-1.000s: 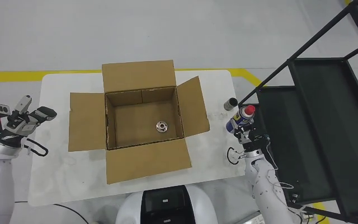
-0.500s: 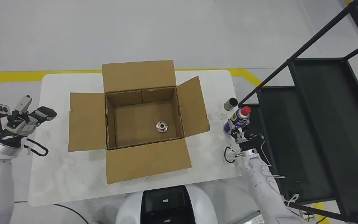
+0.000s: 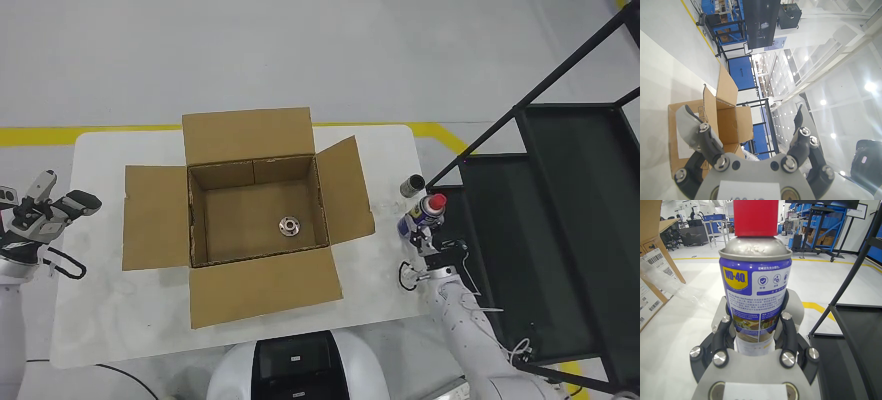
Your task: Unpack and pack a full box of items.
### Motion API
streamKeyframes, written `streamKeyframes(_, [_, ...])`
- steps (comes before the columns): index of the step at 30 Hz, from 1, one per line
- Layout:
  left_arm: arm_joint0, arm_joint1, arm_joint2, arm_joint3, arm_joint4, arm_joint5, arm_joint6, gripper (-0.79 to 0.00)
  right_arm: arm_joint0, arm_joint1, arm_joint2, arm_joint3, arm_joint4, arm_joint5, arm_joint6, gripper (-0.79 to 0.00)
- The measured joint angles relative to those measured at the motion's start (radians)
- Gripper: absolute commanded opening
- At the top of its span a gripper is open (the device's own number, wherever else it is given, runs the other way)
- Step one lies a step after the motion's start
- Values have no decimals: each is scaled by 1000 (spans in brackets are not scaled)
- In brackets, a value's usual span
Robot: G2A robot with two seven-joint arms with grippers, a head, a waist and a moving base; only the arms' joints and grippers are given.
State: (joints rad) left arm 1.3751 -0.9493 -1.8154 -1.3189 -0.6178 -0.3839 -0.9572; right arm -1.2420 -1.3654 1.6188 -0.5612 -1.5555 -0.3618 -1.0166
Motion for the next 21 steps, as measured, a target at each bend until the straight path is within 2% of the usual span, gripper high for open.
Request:
streamKeyframes(6, [0,0,0,0,0,0,0,0,-24,3,-18,-5,8,-12,-39,0])
streamKeyframes(10, [0,0,0,0,0,0,0,0,-82,7,-20,-76,19,-27,-96,0])
streamKeyframes(16, [0,0,0,0,0,0,0,0,-234,18,1,-317,43,-13,-96,0])
streamKeyframes(21, [0,0,0,0,0,0,0,0,-399,25,27,-636,76,-15,10,0])
